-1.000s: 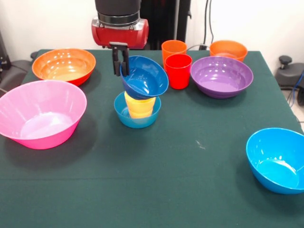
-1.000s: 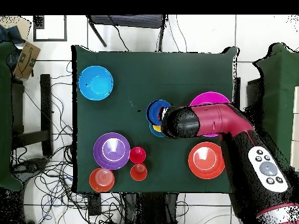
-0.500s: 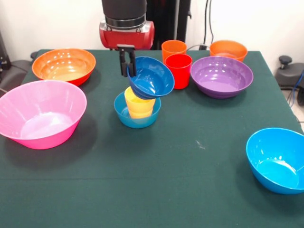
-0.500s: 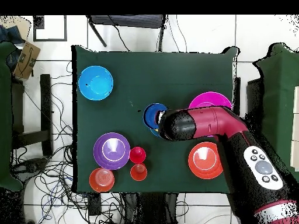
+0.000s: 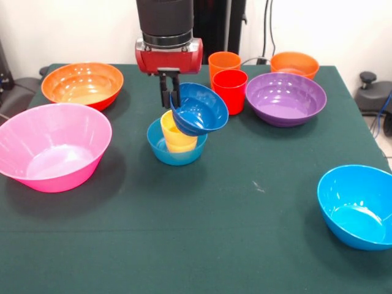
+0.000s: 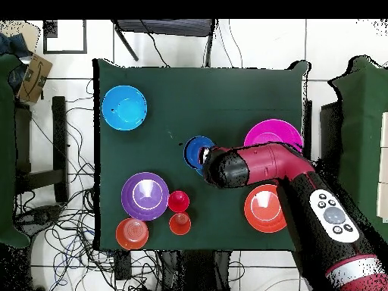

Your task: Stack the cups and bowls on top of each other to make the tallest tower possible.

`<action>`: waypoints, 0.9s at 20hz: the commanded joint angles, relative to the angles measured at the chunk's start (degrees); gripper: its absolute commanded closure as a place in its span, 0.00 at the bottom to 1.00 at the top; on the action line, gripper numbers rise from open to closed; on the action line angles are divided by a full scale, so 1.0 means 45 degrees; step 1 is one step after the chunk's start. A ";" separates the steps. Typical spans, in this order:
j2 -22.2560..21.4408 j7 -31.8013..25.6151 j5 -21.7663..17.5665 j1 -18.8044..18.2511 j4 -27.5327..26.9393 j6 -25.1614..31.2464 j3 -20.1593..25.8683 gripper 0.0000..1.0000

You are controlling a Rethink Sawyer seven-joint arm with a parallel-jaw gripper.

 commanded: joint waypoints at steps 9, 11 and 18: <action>0.0476 -0.2222 -0.1416 -0.0175 0.0361 -0.0281 0.0224 1.00; 0.0452 -0.2307 -0.1376 -0.0234 0.0384 -0.0212 0.0270 1.00; 0.0763 -0.2719 -0.1105 -0.0877 0.0689 -0.0247 0.0781 1.00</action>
